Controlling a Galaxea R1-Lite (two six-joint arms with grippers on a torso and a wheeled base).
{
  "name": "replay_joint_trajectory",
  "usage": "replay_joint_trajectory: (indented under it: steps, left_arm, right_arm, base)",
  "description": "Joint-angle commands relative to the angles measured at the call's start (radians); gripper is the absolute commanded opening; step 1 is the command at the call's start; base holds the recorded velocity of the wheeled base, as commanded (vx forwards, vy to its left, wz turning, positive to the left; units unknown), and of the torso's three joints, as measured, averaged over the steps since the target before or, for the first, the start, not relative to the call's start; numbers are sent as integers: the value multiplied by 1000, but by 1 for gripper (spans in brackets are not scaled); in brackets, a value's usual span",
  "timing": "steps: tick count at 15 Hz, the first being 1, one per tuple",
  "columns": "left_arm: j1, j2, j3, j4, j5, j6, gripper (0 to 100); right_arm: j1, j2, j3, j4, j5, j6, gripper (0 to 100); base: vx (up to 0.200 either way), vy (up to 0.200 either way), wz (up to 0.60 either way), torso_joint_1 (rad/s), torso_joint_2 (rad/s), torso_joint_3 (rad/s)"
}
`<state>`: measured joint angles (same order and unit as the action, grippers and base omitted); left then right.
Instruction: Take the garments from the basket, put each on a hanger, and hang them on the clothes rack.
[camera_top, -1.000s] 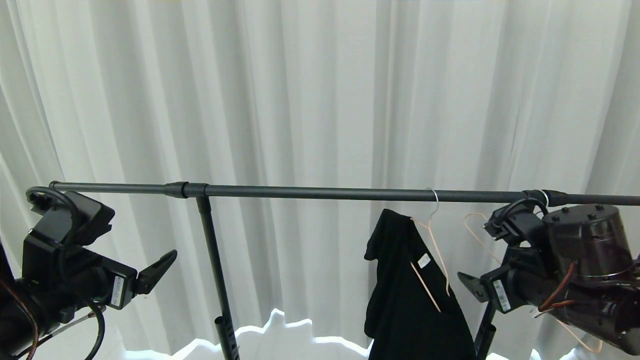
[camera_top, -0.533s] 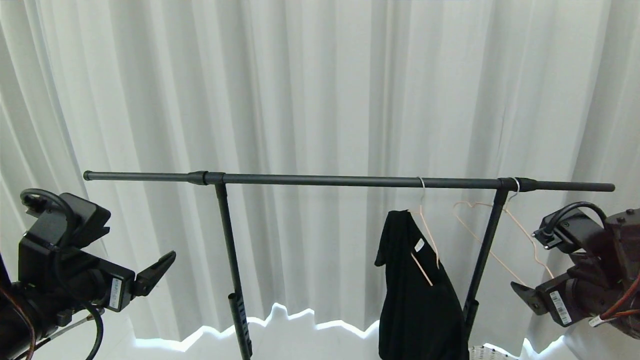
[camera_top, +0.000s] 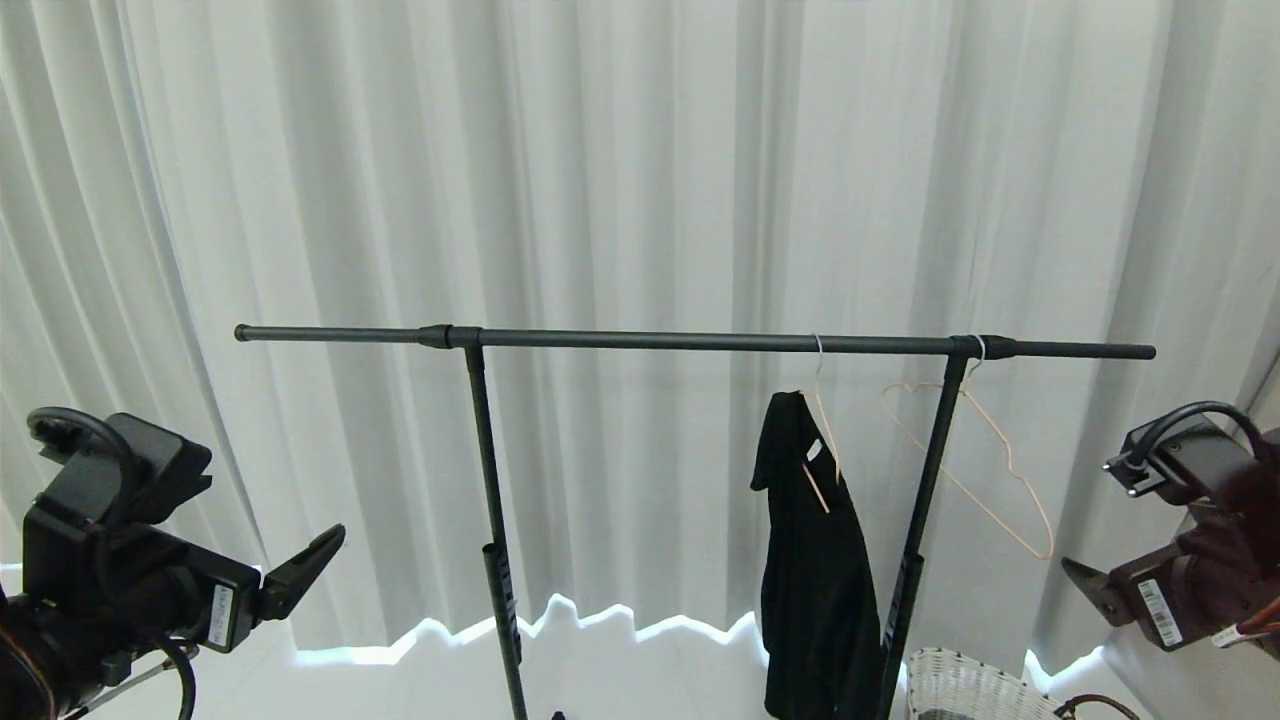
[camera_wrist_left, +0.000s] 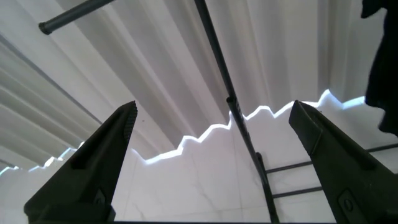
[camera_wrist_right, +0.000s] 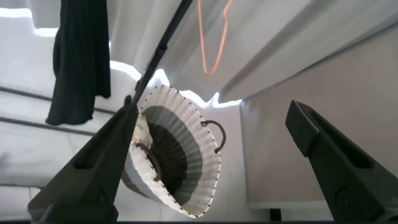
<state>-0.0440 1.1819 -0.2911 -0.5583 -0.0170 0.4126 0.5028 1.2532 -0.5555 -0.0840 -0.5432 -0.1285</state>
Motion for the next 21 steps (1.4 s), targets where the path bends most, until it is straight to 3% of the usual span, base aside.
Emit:
replay_joint_trajectory:
  steps: [1,8,18,21]
  left_arm:
    - [0,-16,18,1,0,0,100]
    - [0,-64,78,1,0,0,100]
    - [0,-145,139,1,2,-1,100]
    - [1,-159,147,1,3,-38,100]
  right_arm:
    - [-4,-37,14,0,0,0,100]
    - [-29,-72,23,0,0,-43,100]
    - [-67,-103,26,1,0,-46,100]
    - [-78,-104,37,1,0,-48,100]
  base:
    - [0,0,0,0,0,0]
    - [0,0,0,-37,84,43]
    - [0,0,0,-231,501,267]
    - [0,0,0,-233,528,286]
